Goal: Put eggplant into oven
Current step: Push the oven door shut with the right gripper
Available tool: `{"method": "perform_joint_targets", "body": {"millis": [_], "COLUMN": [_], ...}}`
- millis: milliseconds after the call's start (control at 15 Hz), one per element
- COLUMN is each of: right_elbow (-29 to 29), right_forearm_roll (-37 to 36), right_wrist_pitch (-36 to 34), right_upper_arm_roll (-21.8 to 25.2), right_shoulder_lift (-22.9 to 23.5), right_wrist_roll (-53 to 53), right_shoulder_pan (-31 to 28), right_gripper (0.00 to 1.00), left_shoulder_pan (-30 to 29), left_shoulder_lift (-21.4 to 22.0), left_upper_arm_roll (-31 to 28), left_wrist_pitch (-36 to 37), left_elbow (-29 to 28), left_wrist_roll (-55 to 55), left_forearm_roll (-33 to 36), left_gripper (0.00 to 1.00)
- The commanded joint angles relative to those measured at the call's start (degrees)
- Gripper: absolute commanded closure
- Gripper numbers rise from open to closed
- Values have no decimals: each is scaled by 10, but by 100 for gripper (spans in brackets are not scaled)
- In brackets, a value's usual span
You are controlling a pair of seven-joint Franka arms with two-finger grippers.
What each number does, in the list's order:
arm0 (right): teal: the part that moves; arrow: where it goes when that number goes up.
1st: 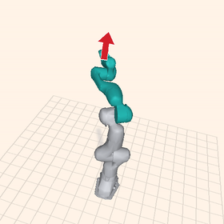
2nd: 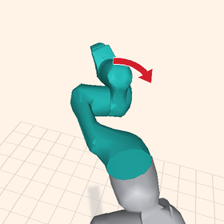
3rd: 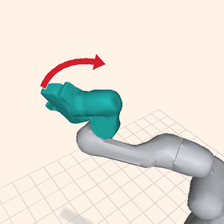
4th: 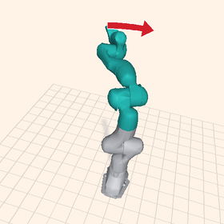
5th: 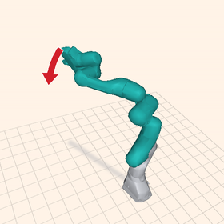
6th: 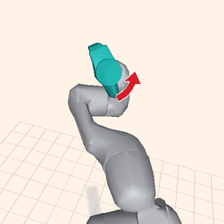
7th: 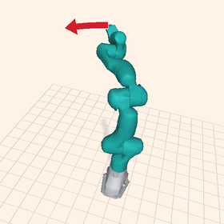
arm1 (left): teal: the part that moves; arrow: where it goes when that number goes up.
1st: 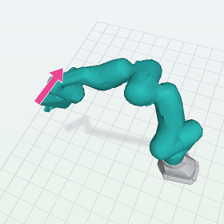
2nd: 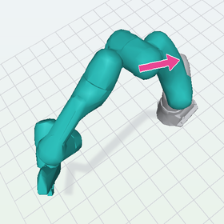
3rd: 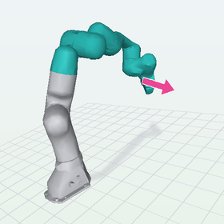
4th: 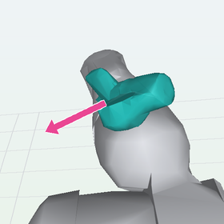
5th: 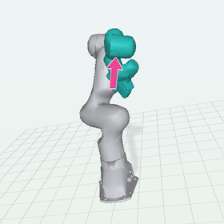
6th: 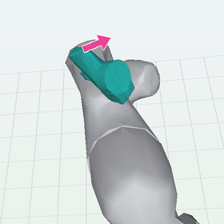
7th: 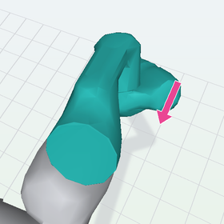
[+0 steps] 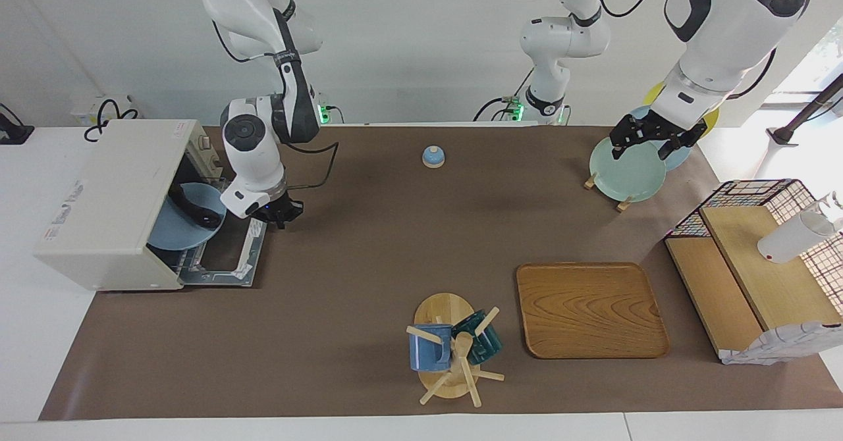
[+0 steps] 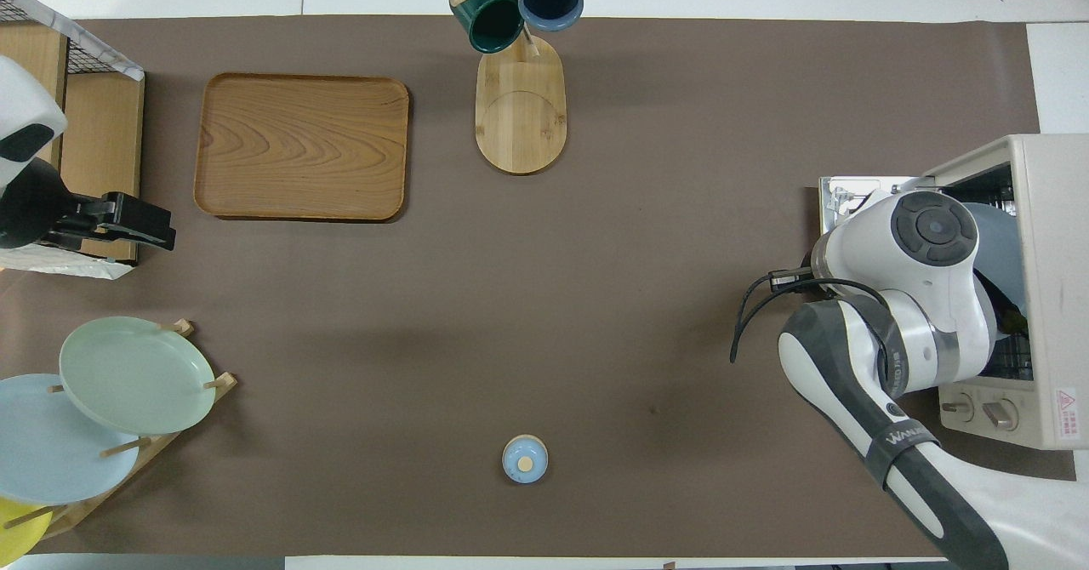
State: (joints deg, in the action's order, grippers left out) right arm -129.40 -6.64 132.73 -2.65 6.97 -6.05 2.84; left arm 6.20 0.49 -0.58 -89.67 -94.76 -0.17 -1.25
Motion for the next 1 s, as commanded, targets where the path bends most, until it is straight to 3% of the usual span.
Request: {"method": "perform_joint_targets", "body": {"millis": [0, 200, 467, 600, 733, 933], "right_elbow": [-14, -14, -7, 3, 44, 140], "right_forearm_roll": [0, -13, -125, -146, -153, -178], "right_wrist_pitch": [18, 17, 6, 3, -36, -156], "right_upper_arm_roll": [-3, -3, -3, -3, -3, -5], "right_shoulder_lift": [0, 2, 2, 3, 15, 24], "right_wrist_roll": [23, 28, 25, 26, 27, 74], "right_shoulder_pan": [-13, -12, -6, -6, -5, -6], "right_gripper": [100, 100, 100, 100, 100, 100], "left_shoulder_pan": [-1, -1, -1, -1, -1, -1], "left_shoulder_lift": [7, 7, 7, 7, 7, 7], "left_upper_arm_roll": [-1, 0, 0, -1, -1, -1], "left_wrist_pitch": [-5, -5, -5, -5, -5, -5], "left_elbow": [-4, -4, -4, -4, -4, -4], "left_wrist_roll": [4, 4, 3, 4, 4, 3], "left_forearm_roll": [11, 11, 11, 11, 11, 11], "left_gripper": [0, 0, 0, 0, 0, 0]}}
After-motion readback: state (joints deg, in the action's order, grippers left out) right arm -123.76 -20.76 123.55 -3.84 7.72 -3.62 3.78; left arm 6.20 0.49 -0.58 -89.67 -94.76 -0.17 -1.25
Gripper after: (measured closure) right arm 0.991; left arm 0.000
